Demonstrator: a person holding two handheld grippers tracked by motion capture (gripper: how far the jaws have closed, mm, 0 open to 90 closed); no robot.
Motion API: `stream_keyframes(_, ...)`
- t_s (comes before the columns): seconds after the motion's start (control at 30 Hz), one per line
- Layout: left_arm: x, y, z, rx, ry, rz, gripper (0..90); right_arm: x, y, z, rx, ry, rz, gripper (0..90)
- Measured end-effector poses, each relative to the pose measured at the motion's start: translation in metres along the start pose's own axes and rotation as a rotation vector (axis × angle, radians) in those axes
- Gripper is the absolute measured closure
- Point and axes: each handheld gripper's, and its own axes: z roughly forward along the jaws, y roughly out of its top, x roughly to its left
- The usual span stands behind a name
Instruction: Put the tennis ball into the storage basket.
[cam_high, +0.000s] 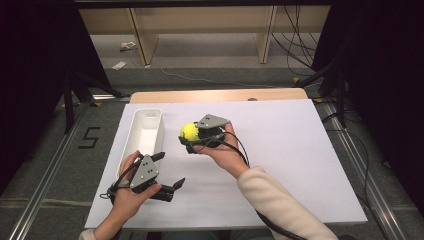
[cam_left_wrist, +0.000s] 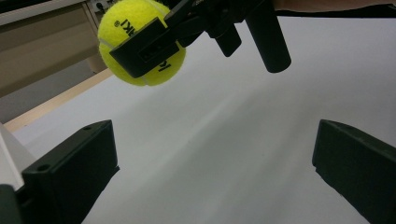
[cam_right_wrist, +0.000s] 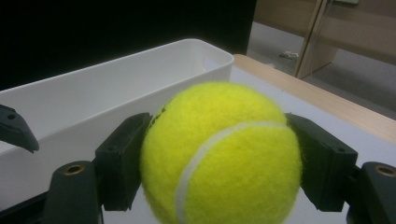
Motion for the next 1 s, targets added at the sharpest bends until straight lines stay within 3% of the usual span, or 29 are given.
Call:
stream_keyframes(0.43, 0.0, 0.0, 0.0, -0.001, -0.007, -0.002, 0.0, 0.002, 0.007, 0.004, -0.005, 0.007, -0.002, 27.0)
stream_keyframes(1.0, 0.001, 0.001, 0.0, -0.006, 0.015, 0.018, 0.0, 0.006, 0.014, 0.01, -0.002, 0.014, -0.01, 27.0)
